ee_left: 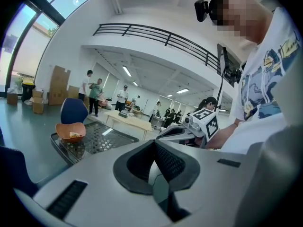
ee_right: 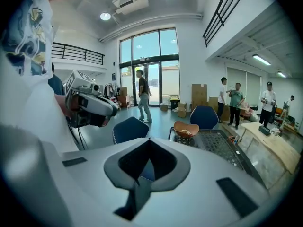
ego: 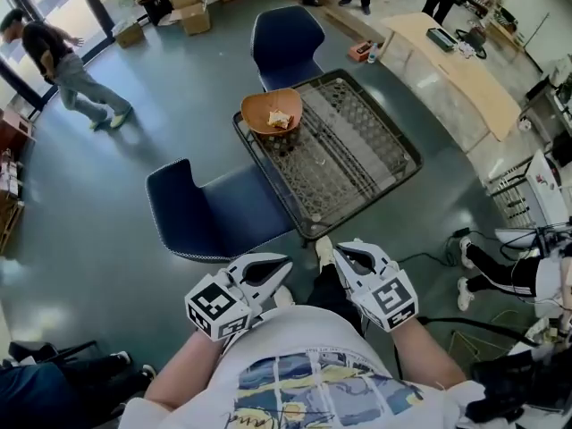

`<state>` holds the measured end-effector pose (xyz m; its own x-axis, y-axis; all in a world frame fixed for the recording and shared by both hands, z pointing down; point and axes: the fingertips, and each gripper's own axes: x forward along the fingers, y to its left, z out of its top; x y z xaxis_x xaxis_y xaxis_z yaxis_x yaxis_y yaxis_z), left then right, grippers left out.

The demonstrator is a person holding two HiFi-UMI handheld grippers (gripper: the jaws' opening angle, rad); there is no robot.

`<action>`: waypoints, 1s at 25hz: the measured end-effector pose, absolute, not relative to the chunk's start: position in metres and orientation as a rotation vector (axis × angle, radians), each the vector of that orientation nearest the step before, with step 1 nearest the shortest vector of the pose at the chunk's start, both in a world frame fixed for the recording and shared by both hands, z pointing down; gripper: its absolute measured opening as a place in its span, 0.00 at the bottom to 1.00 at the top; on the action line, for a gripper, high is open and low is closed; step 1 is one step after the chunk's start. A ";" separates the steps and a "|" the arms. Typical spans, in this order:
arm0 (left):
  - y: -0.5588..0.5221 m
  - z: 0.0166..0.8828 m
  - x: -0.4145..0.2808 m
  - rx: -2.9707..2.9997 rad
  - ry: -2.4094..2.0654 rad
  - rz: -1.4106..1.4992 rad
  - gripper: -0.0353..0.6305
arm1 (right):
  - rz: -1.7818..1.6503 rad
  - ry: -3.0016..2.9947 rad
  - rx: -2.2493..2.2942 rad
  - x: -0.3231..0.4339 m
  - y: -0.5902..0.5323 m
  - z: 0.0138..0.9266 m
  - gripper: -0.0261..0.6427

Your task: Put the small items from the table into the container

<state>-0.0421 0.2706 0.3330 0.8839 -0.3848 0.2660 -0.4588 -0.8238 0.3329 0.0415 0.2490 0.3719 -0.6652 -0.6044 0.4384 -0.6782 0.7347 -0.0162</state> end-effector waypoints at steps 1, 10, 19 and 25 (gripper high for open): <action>0.272 0.333 -0.045 2.665 -0.619 0.263 0.06 | 0.249 -2.529 0.989 0.039 0.252 0.371 0.05; 0.283 0.333 -0.076 2.651 -0.651 0.235 0.06 | 0.243 -2.542 0.966 0.009 0.254 0.361 0.05; 0.285 0.339 -0.105 2.620 -0.739 0.223 0.06 | 0.204 -2.582 0.877 -0.022 0.250 0.358 0.05; 0.285 0.338 -0.111 2.624 -0.766 0.210 0.06 | 0.184 -2.591 0.839 -0.033 0.248 0.357 0.05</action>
<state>-0.1114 0.2846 0.3375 0.8389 -0.4836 0.2497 -0.5433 -0.7711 0.3320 -0.0329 0.2481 0.3570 -0.7353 -0.5320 0.4198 -0.5861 0.8102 0.0003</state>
